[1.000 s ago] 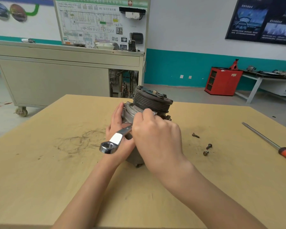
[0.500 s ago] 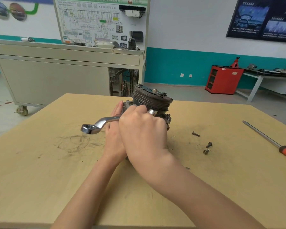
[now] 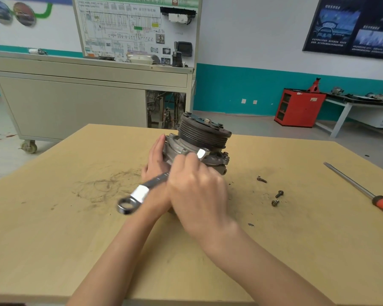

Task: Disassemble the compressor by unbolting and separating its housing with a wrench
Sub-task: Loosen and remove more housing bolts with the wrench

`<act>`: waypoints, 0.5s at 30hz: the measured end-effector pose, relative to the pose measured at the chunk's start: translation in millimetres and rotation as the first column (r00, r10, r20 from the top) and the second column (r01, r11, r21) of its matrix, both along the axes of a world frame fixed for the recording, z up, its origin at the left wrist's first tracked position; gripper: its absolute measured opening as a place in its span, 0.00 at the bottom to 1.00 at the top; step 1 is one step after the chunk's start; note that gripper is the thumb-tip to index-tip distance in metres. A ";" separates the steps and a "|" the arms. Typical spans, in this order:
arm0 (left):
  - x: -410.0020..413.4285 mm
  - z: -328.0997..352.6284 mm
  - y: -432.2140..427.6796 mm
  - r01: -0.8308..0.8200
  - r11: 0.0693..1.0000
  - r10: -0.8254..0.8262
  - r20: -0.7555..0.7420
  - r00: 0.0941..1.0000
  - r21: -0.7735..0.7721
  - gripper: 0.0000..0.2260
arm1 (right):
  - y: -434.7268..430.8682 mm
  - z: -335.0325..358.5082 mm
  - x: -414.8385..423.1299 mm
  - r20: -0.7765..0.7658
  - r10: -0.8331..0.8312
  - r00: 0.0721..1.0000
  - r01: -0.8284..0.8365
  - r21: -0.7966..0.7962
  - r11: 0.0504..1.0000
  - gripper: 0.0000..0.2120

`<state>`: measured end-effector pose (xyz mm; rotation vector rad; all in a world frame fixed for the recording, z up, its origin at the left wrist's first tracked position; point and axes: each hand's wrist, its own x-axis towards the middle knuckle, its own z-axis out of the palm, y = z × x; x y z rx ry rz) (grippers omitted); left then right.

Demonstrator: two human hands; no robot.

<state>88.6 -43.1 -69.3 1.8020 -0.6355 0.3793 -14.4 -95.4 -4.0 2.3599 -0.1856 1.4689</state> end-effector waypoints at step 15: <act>-9.7 5.8 7.9 -0.108 0.994 0.108 0.064 0.992 -0.010 0.40 | -141.0 -31.4 41.8 0.725 0.650 0.227 0.025 0.663 -0.749 0.19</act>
